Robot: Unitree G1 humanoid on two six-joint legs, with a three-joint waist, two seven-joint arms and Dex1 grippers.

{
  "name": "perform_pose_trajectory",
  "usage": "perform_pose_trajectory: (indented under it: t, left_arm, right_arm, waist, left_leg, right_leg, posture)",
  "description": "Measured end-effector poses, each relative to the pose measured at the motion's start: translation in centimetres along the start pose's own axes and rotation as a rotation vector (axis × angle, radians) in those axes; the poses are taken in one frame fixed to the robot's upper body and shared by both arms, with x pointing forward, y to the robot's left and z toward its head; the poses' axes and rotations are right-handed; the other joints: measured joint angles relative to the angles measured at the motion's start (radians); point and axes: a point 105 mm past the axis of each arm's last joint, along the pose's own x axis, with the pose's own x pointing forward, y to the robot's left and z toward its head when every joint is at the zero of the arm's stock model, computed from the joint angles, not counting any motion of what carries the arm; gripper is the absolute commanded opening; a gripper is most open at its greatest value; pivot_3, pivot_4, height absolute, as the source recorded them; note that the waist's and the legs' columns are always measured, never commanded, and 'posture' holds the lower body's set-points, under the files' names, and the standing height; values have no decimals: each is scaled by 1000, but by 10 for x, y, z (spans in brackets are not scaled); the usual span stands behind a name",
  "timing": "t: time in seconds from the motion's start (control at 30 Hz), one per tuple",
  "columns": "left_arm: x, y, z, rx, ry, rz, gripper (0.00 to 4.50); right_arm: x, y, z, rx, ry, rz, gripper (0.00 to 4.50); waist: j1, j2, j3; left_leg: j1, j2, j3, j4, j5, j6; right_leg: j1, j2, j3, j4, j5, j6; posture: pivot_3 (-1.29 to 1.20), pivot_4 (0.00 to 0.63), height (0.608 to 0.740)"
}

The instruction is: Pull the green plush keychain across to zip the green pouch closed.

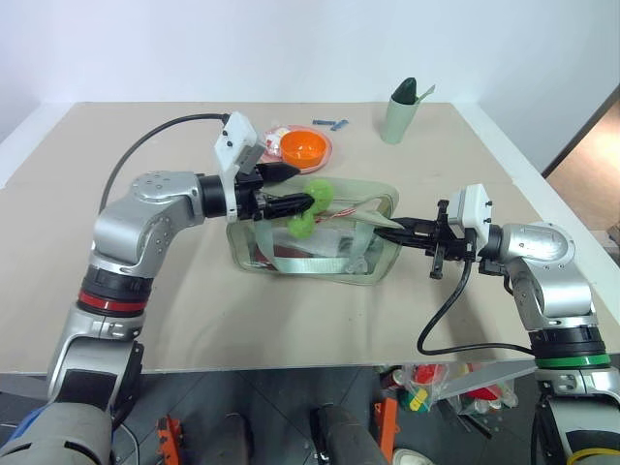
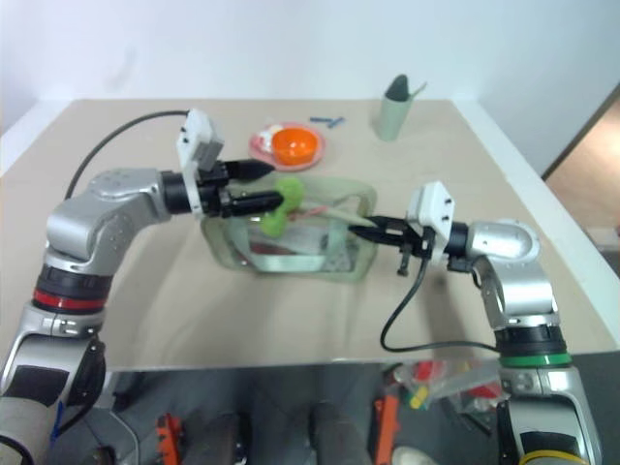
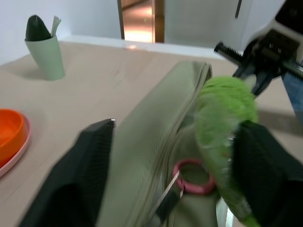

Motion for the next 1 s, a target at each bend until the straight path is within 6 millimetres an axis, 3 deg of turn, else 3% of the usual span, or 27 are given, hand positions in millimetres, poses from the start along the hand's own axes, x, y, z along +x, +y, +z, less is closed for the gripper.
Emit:
perform_pose_trajectory:
  t: [0.2,0.43,0.57,0.63,0.83,1.0]
  left_arm:
    - [-19,10,-3,64,73,24,4443]
    - [-42,-10,15,113,81,-78,4443]
    - [-58,-22,-13,34,160,-108,4443]
    - [-63,-22,-16,27,168,-89,4443]
    - [-88,-2,-31,8,142,131,4443]
    - [-90,5,-49,-36,68,252,4443]
  right_arm:
    - [-1,-1,0,-7,-3,-3,0]
    - [1,-1,-1,-7,-6,1,0]
    - [1,-2,-2,-4,-5,2,0]
    - [1,-2,-2,-5,-5,5,0]
    - [2,-2,-2,-8,-5,13,0]
    - [3,-3,-1,-16,-6,16,0]
  waist:
    - [0,0,0]
    - [-4,0,0]
    - [-3,1,0]
    - [-3,0,0]
    - [-4,1,0]
    - [-3,1,0]
  left_leg:
    - [0,0,0,0,0,0]
    - [0,1,0,-2,0,0]
    - [0,1,0,-2,0,0]
    - [0,1,0,-1,0,0]
    - [1,1,1,-1,0,0]
    - [0,1,1,-1,0,0]
  right_leg:
    - [0,0,0,0,0,0]
    - [-1,0,0,0,-1,-1]
    - [-1,0,-2,0,-1,-2]
    - [-1,0,-2,0,-2,-3]
    - [-1,0,-1,1,-3,-7]
    - [-1,0,-1,1,-1,-3]
  posture:
    - [0,150,740]
    - [0,150,740]
    - [0,150,740]
    - [0,150,740]
    - [0,150,740]
    - [0,150,740]
